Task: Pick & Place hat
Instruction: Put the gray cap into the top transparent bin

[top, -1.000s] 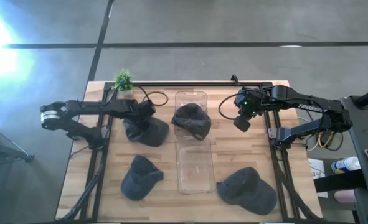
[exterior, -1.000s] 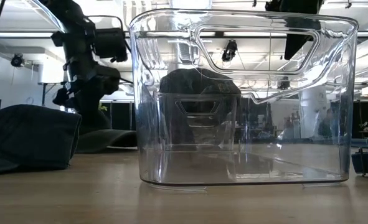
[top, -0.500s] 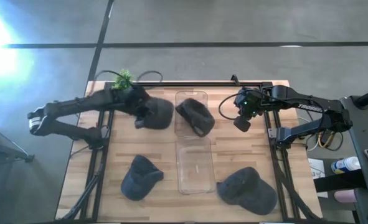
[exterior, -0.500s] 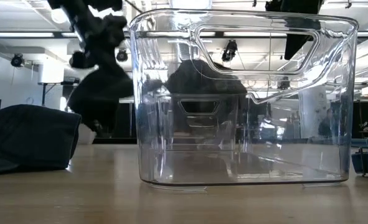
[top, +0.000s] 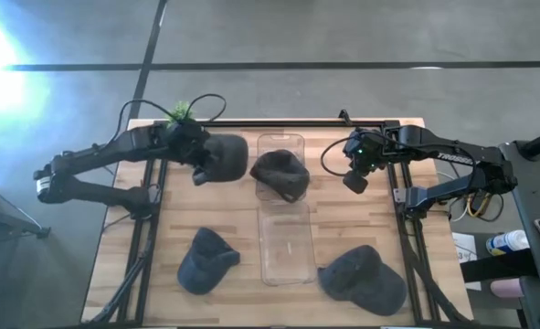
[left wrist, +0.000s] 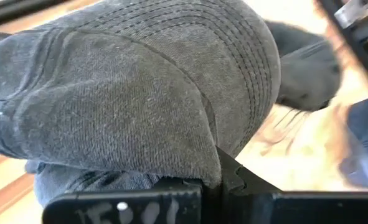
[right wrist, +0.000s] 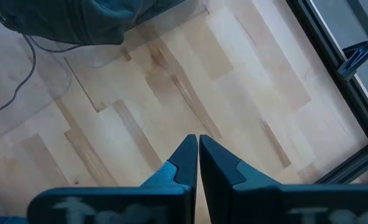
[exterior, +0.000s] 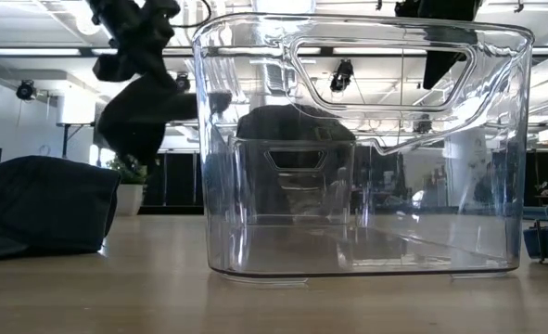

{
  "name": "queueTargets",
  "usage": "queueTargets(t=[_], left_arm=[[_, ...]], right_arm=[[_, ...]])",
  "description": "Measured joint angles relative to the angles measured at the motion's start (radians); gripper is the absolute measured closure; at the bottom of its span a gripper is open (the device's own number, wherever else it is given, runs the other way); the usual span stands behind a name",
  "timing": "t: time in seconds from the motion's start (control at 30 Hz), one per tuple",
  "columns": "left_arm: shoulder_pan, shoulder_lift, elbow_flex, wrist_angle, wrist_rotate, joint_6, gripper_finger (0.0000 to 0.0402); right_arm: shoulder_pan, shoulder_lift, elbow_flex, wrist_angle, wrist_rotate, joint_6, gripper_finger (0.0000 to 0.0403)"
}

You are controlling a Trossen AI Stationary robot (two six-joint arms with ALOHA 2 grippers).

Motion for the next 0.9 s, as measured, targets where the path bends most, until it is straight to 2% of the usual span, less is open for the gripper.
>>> queueTargets(t=[0.23,0.43,0.63,0.8,0.9], left_arm=[[0.0,0.001,0.127,0.018,0.005,0.044,0.0401],[0.0,0.009,0.236,0.148,0.046,0.1,0.0401],[-0.001,0.04,0.234,0.334,0.159,0.12,0.0401],[-0.001,0.107,0.229,0.36,0.178,0.154,0.0401],[-0.001,0.151,0.228,0.387,0.224,0.162,0.0401]], right_arm=[[0.0,0.0,0.0,0.0,0.0,0.001,0.039],[0.0,0.0,-0.001,0.002,0.0,-0.002,0.039],[0.0,0.0,-0.001,0.004,0.0,0.001,0.039],[0.0,0.0,-0.001,0.005,0.0,0.001,0.039],[0.0,0.0,-0.001,0.004,0.0,0.001,0.039]])
